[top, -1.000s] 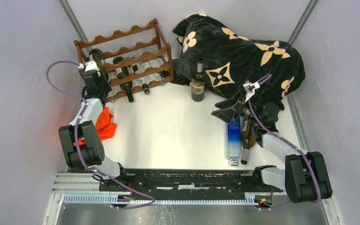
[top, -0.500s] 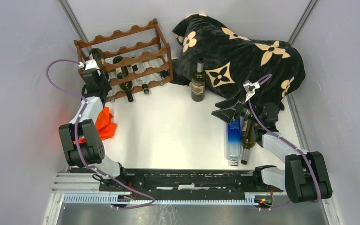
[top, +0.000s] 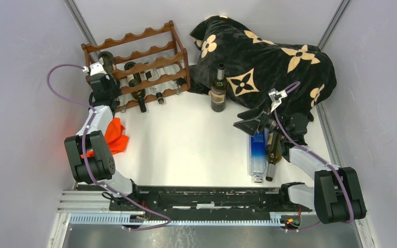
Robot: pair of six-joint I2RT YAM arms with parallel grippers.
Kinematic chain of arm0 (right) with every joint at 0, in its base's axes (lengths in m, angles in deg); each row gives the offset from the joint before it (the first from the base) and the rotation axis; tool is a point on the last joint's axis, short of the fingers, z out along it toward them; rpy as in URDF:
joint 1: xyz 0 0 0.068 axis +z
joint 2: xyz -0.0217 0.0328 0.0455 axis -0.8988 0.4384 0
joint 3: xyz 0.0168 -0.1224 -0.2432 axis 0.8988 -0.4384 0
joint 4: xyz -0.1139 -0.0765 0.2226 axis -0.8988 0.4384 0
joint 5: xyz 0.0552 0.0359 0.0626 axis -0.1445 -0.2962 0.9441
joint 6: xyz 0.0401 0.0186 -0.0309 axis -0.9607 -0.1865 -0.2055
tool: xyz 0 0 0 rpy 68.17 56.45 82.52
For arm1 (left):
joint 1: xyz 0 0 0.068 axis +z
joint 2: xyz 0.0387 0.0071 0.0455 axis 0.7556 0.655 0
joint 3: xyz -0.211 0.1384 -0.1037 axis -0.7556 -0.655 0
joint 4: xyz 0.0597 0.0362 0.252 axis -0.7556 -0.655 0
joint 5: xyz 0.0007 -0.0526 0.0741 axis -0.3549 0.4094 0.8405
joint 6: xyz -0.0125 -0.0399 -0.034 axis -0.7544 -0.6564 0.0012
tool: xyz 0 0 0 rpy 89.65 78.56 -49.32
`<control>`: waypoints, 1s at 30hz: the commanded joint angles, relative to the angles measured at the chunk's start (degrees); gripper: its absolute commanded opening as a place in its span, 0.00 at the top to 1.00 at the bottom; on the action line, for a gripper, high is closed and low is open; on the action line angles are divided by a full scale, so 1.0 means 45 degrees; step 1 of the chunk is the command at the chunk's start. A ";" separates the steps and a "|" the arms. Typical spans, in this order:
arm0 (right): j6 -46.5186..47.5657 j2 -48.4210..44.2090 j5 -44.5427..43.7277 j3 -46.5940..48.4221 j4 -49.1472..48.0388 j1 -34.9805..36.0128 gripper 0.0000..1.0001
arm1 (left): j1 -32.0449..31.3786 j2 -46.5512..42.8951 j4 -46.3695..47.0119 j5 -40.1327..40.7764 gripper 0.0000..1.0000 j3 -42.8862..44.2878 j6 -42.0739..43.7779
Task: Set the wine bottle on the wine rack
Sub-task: Place the wine bottle in the wine rack.
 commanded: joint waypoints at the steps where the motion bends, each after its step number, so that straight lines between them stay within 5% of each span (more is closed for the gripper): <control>1: 0.0028 -0.0105 0.0139 0.0274 -0.0969 -0.0054 0.02 | 0.0123 -0.0338 0.0840 0.0696 0.43 0.0400 -0.0271; 18: -0.0020 -0.0284 0.0173 0.0260 -0.1065 -0.0055 0.02 | 0.0116 -0.1949 -0.1027 0.0757 0.42 -0.0240 -0.0483; 30: 0.0858 -0.0749 0.0197 0.0240 -0.0799 -0.0061 0.02 | 0.0117 -0.5485 -0.2806 -0.1689 0.41 -0.1478 -0.1407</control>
